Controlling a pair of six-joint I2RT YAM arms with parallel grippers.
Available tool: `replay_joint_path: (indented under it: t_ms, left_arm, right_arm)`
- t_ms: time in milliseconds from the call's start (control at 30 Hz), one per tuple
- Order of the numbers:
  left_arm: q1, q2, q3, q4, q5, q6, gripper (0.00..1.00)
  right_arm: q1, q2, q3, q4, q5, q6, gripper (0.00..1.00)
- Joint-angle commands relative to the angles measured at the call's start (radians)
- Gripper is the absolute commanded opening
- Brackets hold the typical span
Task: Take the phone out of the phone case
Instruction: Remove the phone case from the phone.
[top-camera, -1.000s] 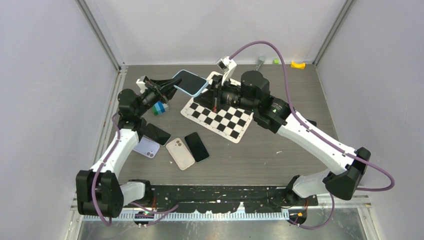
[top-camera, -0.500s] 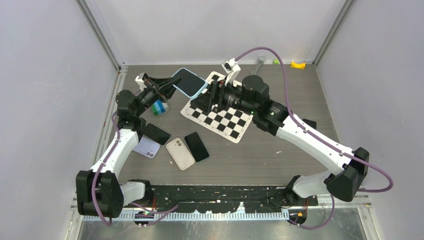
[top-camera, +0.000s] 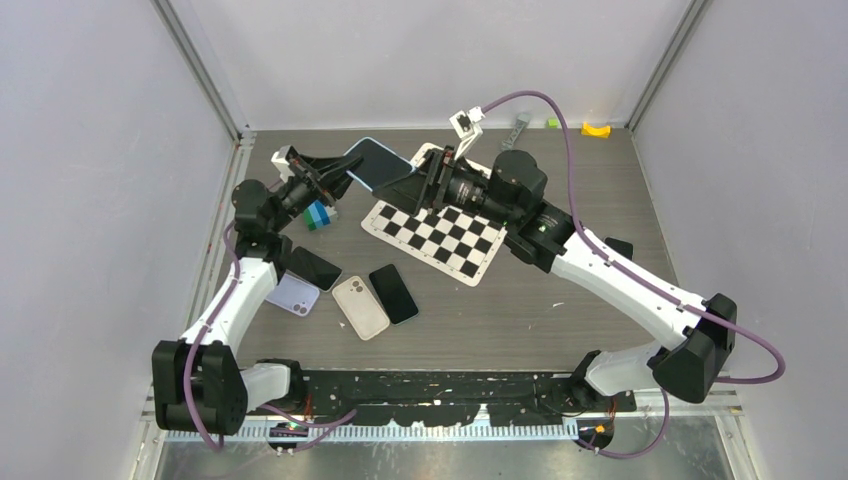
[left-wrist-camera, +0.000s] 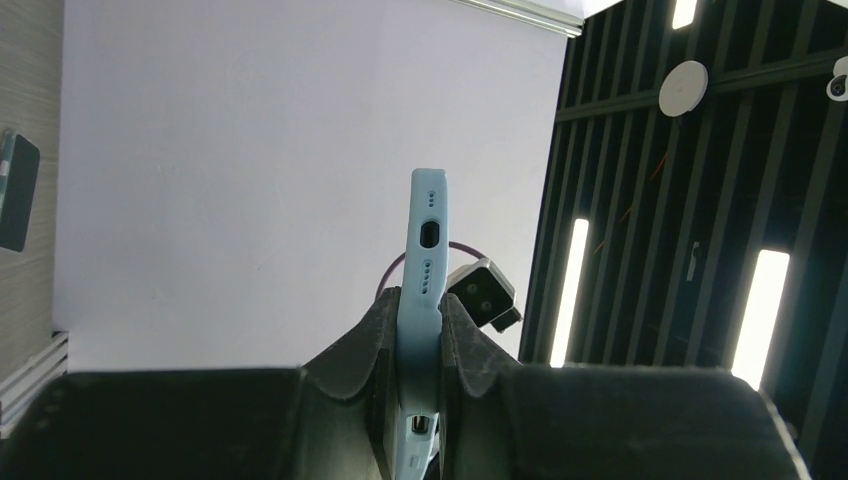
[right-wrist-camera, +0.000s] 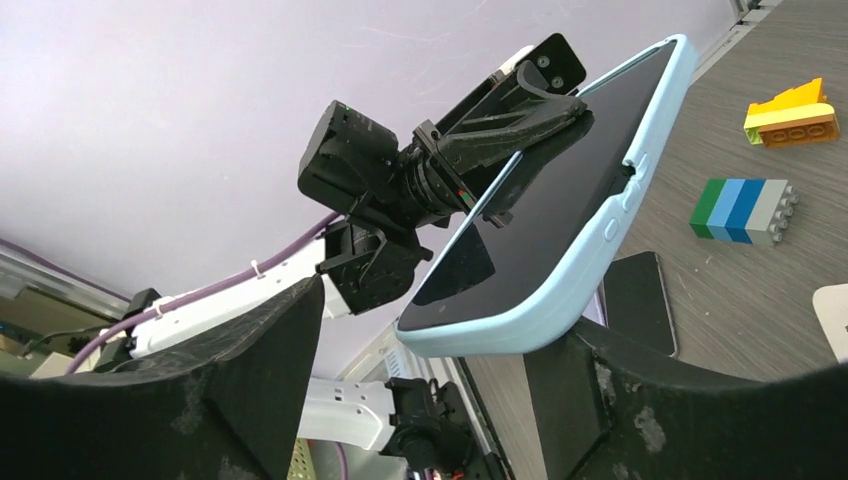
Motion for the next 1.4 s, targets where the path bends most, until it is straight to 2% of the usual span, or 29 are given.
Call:
replay_joint_path:
  t_ms: [0, 167, 233, 400, 600, 967, 1100, 1367]
  left_arm:
    - [0.003, -0.008, 0.038, 0.073, 0.010, -0.077, 0.00]
    - [0.002, -0.011, 0.034, 0.040, 0.031, -0.089, 0.00]
    - [0.002, -0.013, 0.025, 0.032, 0.038, -0.096, 0.00]
    - [-0.004, -0.015, 0.017, 0.002, 0.057, -0.104, 0.00]
    - [-0.017, -0.013, 0.021, -0.029, 0.083, -0.102, 0.00]
    - [-0.024, -0.009, 0.038, -0.080, 0.110, -0.081, 0.00]
    - [-0.024, -0.009, 0.044, -0.084, 0.114, -0.079, 0.00]
    - [-0.026, -0.012, 0.051, -0.095, 0.121, -0.078, 0.00]
  right_arm:
    - [0.005, 0.010, 0.074, 0.001, 0.030, -0.006, 0.71]
    - [0.005, 0.033, 0.121, -0.120, -0.001, -0.144, 0.43]
    - [0.005, 0.040, 0.146, -0.190, -0.029, -0.222, 0.39]
    - [0.003, 0.079, 0.227, -0.331, -0.117, -0.369, 0.36]
    - [0.003, 0.122, 0.285, -0.480, -0.155, -0.492, 0.43]
    - [0.003, 0.147, 0.309, -0.534, -0.104, -0.555, 0.49]
    - [0.003, 0.146, 0.298, -0.521, -0.060, -0.558, 0.44]
    - [0.003, 0.155, 0.292, -0.526, 0.075, -0.586, 0.24]
